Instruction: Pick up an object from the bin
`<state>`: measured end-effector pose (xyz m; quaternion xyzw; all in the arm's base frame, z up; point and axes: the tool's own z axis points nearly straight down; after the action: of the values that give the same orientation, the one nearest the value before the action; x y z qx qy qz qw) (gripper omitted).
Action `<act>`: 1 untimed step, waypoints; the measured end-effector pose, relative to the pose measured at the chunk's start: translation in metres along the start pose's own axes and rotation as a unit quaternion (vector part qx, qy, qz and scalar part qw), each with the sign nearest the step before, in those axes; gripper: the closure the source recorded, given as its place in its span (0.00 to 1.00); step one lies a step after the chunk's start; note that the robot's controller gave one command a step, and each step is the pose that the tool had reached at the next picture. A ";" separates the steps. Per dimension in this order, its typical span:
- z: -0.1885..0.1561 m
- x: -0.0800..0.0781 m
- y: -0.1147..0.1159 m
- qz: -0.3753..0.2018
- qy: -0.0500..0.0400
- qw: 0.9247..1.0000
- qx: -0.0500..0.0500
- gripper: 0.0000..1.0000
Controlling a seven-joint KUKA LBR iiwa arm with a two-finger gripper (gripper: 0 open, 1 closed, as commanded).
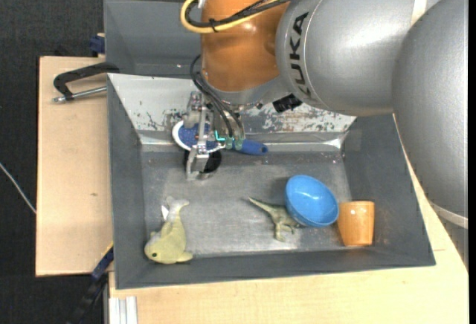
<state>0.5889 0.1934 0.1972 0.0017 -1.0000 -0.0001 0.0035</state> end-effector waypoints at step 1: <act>0.098 -0.018 -0.067 -0.016 -0.019 1.000 -0.004 0.00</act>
Offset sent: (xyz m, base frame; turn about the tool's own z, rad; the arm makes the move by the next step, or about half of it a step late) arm 0.0108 -0.0819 -0.1272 -0.0330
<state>0.6063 0.1264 0.0988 0.0178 -0.9997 -0.0040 -0.0158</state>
